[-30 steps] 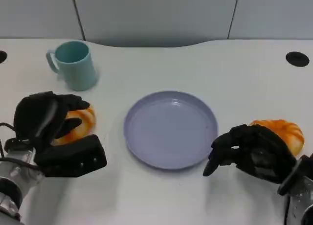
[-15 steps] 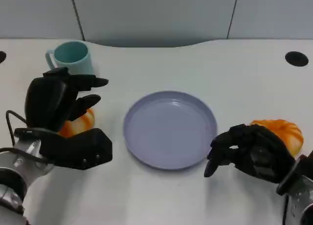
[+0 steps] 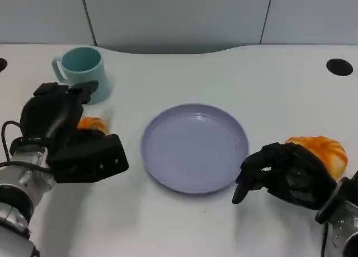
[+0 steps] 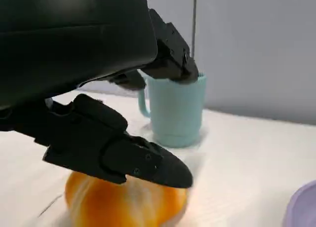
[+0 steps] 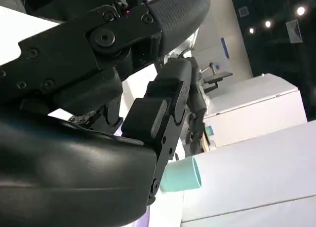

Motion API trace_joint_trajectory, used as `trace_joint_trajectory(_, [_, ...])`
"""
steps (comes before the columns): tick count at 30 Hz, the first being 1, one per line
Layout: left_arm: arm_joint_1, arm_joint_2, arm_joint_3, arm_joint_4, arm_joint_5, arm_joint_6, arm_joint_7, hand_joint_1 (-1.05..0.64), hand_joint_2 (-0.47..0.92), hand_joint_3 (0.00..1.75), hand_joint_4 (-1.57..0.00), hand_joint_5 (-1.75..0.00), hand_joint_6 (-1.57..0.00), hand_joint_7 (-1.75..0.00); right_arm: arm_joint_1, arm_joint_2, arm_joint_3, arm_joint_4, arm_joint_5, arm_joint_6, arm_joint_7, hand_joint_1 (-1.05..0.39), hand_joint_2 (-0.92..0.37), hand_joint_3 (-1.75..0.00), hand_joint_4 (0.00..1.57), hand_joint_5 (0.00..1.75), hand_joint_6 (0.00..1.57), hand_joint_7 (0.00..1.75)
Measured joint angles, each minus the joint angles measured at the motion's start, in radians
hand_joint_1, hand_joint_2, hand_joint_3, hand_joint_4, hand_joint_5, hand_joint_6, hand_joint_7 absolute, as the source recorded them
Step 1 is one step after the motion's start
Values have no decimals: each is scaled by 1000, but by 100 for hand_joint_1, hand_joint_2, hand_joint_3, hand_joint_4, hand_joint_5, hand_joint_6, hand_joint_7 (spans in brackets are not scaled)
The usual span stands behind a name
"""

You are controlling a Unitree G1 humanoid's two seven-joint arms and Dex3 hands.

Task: Grasp the bread from the table and place it into the plate.

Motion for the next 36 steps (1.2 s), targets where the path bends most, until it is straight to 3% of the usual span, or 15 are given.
trace_joint_trajectory(7, [0, -3, 2, 13, -13, 41, -41, -105, 92, 29, 0, 0, -3, 0, 0, -3, 8, -1, -7, 6, -7, -49, -90, 0, 84, 88, 113, 1])
trace_joint_trajectory(14, [6, -33, 17, 39, -22, 94, -99, -105, 92, 30, 0, 0, -3, -1, 0, -3, 9, -10, -9, -19, -15, -48, -90, 0, 87, 78, 114, 1])
trace_joint_trajectory(19, [19, -66, 33, 55, -39, 144, -166, -101, 92, 21, -6, -3, -8, -3, 5, 3, -1, -11, 3, -28, 5, -49, -89, 0, 85, 111, 118, 1])
trace_joint_trajectory(23, [46, -86, 58, 57, -65, 137, -200, -85, 89, 3, -16, -7, -18, -3, 13, 14, -2, -11, 10, -20, 12, -48, -86, 0, 82, 121, 120, 2])
trace_joint_trajectory(28, [53, -92, 91, 57, -96, 111, -208, -75, 86, 0, -20, -8, -23, -3, 16, 12, 2, -20, 13, 35, 16, -47, -87, 0, 79, 121, 117, 0])
trace_joint_trajectory(33, [57, -95, 91, 57, -89, 106, -183, -61, 81, 0, -40, -17, -33, -4, 22, 9, 8, -22, 18, 44, 11, -49, -85, 0, 81, 119, 120, 1])
trace_joint_trajectory(34, [58, -96, 89, 57, -87, 106, -172, -53, 82, 0, -47, -20, -44, -7, 23, 7, 11, -22, 17, 45, 6, -48, -86, -1, 80, 116, 118, 1])
trace_joint_trajectory(36, [60, -97, 81, 57, -79, 106, -149, -49, 83, 0, -51, -22, -50, -7, 27, 4, 11, -23, 19, 45, 4, -47, -86, -1, 80, 114, 116, 0])
